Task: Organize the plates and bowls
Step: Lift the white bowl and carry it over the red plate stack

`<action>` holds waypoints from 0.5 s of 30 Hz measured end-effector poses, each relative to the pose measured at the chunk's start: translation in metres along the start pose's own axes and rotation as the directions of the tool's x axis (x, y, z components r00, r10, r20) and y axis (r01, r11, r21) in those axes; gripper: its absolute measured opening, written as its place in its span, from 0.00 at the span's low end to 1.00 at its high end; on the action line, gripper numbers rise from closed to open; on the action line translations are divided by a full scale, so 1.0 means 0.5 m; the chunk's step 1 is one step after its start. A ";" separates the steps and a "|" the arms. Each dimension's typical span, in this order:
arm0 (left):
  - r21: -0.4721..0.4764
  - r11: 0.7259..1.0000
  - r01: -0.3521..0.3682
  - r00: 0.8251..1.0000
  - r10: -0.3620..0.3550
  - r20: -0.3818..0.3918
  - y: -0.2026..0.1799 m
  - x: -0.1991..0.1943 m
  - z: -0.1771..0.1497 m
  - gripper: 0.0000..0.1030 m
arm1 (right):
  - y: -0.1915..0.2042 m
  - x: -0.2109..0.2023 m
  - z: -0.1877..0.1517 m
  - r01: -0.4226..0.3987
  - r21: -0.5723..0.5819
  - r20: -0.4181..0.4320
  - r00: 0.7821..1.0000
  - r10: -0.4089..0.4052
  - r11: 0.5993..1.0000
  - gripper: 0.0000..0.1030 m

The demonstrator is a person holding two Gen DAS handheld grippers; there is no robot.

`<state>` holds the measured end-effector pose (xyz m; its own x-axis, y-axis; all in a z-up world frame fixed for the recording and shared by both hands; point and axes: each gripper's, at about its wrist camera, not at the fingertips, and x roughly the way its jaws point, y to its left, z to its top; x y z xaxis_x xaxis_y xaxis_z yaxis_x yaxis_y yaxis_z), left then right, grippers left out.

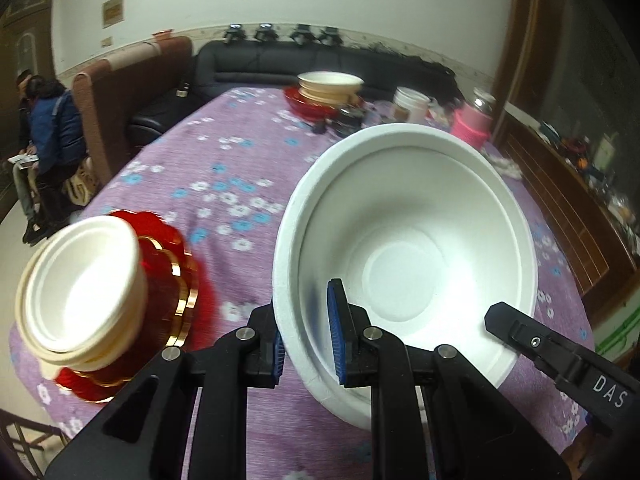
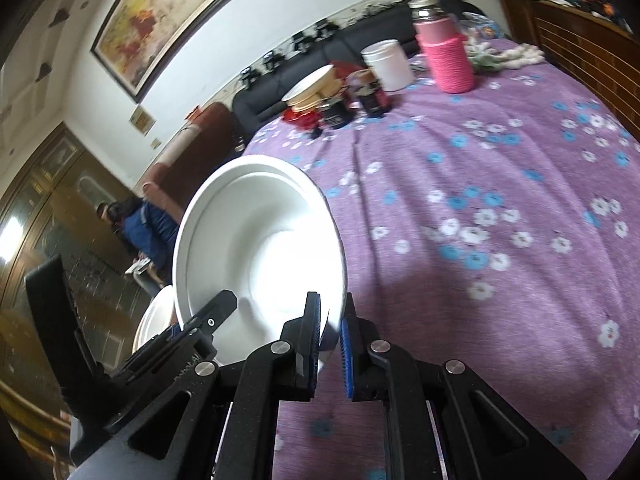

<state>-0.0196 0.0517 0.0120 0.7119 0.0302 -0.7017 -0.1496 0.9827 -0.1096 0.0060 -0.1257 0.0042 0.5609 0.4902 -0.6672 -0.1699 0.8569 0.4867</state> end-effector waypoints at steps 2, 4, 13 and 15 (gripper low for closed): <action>-0.020 1.000 -0.011 1.000 0.011 0.009 0.020 -0.007 0.003 0.16 | 0.022 0.007 0.002 -0.016 -0.019 -0.005 1.000 0.015 1.000 0.09; -0.038 0.999 -0.022 1.000 0.022 0.016 0.039 -0.012 0.005 0.16 | 0.039 0.012 0.003 -0.031 -0.033 -0.011 0.999 0.030 0.999 0.09; -0.095 0.994 -0.063 0.997 0.067 0.045 0.099 -0.042 0.008 0.16 | 0.110 0.035 0.004 -0.081 -0.094 -0.038 0.996 0.078 0.992 0.09; -0.107 0.992 -0.069 0.996 0.075 0.052 0.112 -0.053 0.007 0.16 | 0.127 0.040 0.004 -0.095 -0.109 -0.044 0.995 0.090 0.990 0.09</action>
<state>-0.0447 0.1064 0.0269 0.7333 0.1132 -0.6704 -0.2709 0.9530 -0.1354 0.0078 -0.0618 0.0231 0.5072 0.5721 -0.6446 -0.3092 0.8189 0.4836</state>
